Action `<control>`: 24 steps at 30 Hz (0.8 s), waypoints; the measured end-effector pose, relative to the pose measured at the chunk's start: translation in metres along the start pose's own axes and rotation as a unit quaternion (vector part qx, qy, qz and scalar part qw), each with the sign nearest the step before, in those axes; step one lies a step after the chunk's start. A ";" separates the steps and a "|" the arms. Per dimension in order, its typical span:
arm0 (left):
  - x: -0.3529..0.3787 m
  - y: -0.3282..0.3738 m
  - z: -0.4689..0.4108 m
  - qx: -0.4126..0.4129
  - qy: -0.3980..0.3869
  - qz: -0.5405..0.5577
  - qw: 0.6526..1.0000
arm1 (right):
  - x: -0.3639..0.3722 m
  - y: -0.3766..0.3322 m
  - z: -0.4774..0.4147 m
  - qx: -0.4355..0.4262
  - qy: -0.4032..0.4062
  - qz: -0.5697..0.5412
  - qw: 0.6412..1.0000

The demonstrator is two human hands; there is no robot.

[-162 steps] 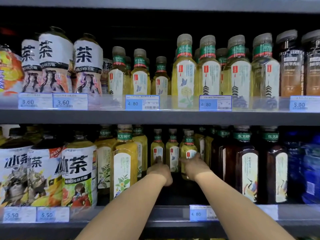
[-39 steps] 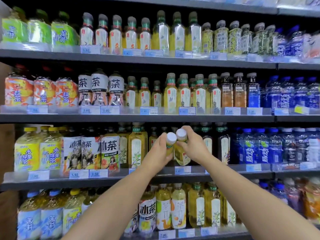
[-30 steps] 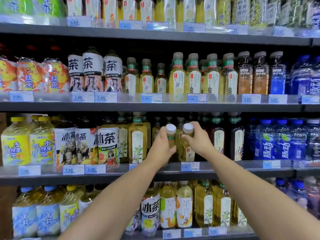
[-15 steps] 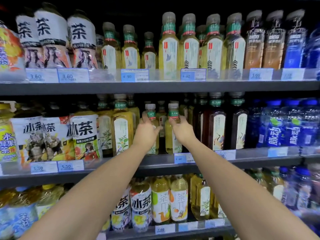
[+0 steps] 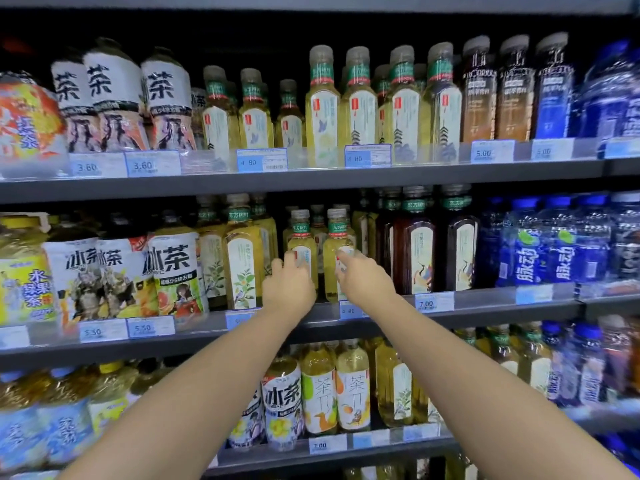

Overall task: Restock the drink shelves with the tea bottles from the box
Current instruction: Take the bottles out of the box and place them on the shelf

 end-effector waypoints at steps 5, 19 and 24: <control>0.008 0.000 -0.006 -0.012 -0.073 0.058 0.996 | 0.011 -0.004 0.006 0.005 -0.109 0.027 0.994; 0.049 -0.011 -0.055 -0.033 -0.160 0.056 0.985 | 0.065 -0.008 -0.062 -0.002 -0.225 0.135 0.965; 0.062 -0.015 -0.071 -0.072 -0.179 0.068 0.979 | 0.080 -0.008 -0.085 -0.013 -0.214 0.122 0.969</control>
Point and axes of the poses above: each hand's wrist, its own z-axis away from the middle knuckle, its own x-axis out of the palm, y = z × x, the point moved 4 cm from there along -z, towards the middle knuckle, and after that the axes turned 9 degrees about y, right-handed, at the moved point
